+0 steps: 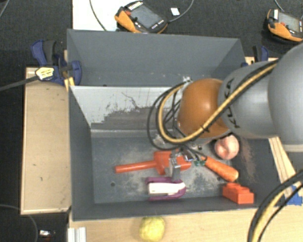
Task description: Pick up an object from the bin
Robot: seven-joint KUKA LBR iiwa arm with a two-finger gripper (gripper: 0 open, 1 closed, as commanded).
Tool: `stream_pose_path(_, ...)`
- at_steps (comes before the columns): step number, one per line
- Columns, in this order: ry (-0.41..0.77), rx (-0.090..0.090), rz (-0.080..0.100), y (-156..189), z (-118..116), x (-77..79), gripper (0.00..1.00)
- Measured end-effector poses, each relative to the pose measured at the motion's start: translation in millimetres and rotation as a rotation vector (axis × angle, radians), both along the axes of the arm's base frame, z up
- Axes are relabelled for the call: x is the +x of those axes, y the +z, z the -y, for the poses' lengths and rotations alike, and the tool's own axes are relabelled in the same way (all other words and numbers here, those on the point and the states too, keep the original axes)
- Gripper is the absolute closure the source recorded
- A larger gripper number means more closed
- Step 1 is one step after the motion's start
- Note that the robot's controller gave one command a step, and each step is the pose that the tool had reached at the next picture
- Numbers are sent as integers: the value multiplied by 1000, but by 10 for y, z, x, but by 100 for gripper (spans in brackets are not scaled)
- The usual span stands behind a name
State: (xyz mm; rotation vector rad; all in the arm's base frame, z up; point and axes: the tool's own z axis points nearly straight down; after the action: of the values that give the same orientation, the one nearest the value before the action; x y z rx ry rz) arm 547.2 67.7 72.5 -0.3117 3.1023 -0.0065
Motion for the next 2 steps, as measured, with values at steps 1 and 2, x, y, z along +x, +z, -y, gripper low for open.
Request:
stream_pose_path(1,-215,9,-17,-10,-744,-256,100)
stream_pose_path(2,-215,9,-17,-10,-743,-255,100)
